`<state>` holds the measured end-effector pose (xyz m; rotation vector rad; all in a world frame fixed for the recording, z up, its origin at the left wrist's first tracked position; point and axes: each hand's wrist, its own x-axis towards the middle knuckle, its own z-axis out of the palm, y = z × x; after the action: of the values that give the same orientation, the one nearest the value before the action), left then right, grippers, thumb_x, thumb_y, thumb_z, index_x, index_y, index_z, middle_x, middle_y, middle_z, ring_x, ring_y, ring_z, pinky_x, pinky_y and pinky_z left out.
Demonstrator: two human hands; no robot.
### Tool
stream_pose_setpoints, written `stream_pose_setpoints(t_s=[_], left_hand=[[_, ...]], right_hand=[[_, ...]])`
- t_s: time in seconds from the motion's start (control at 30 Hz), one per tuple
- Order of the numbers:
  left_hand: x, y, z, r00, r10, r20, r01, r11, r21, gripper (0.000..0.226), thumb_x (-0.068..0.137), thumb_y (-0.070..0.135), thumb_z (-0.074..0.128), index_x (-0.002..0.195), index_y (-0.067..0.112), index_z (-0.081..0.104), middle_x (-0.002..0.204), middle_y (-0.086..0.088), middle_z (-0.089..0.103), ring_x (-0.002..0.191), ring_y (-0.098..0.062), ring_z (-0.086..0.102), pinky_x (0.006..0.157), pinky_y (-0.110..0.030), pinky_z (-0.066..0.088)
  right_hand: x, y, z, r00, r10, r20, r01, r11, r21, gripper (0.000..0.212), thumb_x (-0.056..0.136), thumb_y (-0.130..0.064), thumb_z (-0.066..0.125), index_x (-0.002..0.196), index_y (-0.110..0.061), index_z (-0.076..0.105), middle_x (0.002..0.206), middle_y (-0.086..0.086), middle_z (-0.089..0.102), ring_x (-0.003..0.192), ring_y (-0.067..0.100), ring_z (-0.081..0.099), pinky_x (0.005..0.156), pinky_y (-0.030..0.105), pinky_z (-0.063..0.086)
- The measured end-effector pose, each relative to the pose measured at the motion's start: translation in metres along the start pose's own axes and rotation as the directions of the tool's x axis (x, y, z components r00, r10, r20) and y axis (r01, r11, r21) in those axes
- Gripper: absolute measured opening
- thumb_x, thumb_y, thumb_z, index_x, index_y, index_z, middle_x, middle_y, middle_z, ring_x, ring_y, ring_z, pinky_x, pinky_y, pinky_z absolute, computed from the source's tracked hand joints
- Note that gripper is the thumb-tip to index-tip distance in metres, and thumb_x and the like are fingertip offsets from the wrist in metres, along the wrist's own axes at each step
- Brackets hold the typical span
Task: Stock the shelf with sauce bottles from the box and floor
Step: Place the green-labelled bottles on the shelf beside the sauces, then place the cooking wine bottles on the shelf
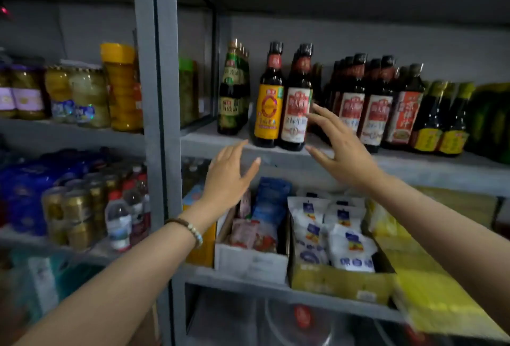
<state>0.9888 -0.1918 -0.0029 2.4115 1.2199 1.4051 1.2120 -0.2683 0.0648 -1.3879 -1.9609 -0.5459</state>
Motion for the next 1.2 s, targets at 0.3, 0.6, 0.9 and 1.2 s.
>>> stream_pose_setpoints(t_s=[0.3, 0.6, 0.9, 1.2], left_hand=[[-0.133, 0.004, 0.069, 0.962, -0.065, 0.264, 0.010, 0.978, 0.206, 0.062, 0.093, 0.048, 0.045, 0.142, 0.012, 0.035, 0.145, -0.007, 0.041, 0.134, -0.024, 0.036, 0.110, -0.038, 0.028], [-0.268, -0.069, 0.153, 0.752, -0.292, 0.591, 0.167, 0.952, 0.257, 0.066, 0.093, 0.055, 0.037, 0.146, 0.015, 0.029, 0.151, -0.004, 0.034, 0.137, -0.022, 0.033, 0.111, -0.039, 0.030], [-0.434, -0.183, 0.216, 0.545, -0.477, 0.690, 0.380, 0.874, 0.303, 0.061, 0.091, 0.045, 0.052, 0.139, 0.010, 0.039, 0.137, -0.009, 0.050, 0.123, -0.027, 0.047, 0.096, -0.035, 0.042], [-0.591, -0.285, 0.290, 0.294, -0.668, 0.683, 0.549, 0.703, 0.452, 0.071, 0.088, 0.054, 0.051, 0.145, 0.016, 0.029, 0.147, -0.001, 0.038, 0.128, -0.023, 0.041, 0.095, -0.035, 0.042]], right_hand=[[-0.170, 0.012, 0.052, 0.931, 0.243, 0.271, -0.244, 0.969, -0.030, 0.069, 0.087, -0.039, 0.063, 0.145, -0.016, 0.033, 0.157, 0.005, 0.019, 0.146, 0.024, 0.013, 0.117, 0.038, 0.016], [-0.311, 0.011, 0.154, 0.743, 0.399, 0.538, -0.513, 0.855, 0.073, 0.073, 0.085, -0.040, 0.065, 0.146, -0.021, 0.029, 0.158, 0.002, 0.015, 0.146, 0.023, 0.015, 0.115, 0.046, 0.024], [-0.458, -0.032, 0.325, 0.515, 0.443, 0.734, -0.726, 0.680, 0.099, 0.070, 0.082, -0.035, 0.070, 0.141, -0.017, 0.038, 0.155, 0.001, 0.024, 0.141, 0.018, 0.026, 0.109, 0.031, 0.029], [-0.606, -0.056, 0.482, 0.216, 0.496, 0.841, -0.903, 0.428, -0.021, 0.076, 0.080, -0.043, 0.070, 0.144, -0.028, 0.031, 0.153, -0.001, 0.028, 0.112, 0.031, 0.055, 0.097, 0.036, 0.044]])
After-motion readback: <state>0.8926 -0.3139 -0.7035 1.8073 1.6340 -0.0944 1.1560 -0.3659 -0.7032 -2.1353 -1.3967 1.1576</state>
